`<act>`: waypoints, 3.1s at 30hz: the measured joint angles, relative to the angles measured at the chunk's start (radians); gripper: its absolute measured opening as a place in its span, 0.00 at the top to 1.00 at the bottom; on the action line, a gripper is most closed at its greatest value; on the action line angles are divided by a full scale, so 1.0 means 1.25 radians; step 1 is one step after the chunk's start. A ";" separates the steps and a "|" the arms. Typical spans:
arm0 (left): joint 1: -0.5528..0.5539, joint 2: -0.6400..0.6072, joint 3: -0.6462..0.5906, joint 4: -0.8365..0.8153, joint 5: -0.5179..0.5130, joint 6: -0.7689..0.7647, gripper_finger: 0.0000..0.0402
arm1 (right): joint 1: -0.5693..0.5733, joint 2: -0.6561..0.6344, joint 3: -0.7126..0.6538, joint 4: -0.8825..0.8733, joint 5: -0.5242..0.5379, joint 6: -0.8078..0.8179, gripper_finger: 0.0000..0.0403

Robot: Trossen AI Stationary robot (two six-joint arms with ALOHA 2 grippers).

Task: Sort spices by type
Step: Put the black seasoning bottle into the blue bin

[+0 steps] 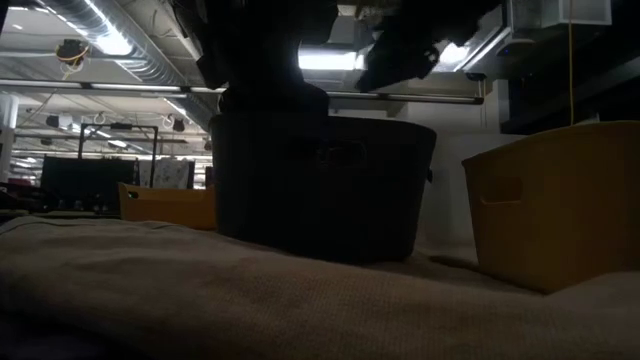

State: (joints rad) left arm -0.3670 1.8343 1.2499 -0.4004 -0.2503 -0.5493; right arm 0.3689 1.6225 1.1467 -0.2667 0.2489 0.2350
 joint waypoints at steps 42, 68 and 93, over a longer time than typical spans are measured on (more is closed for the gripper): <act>-0.005 0.000 -0.001 0.000 0.009 0.000 0.44 | -0.097 -0.756 -0.755 0.332 -0.175 -0.052 0.40; -0.005 0.000 -0.001 -0.003 0.009 -0.003 0.44 | -0.186 -0.988 -0.878 0.258 -0.222 -0.110 0.40; -0.005 0.000 -0.001 -0.003 0.009 -0.001 0.44 | -0.186 -0.993 -0.876 0.162 -0.124 -0.068 0.40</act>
State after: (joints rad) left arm -0.3733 1.8347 1.2488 -0.4042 -0.2394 -0.5503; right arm 0.1368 0.3817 0.0521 -0.0637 0.0944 0.1505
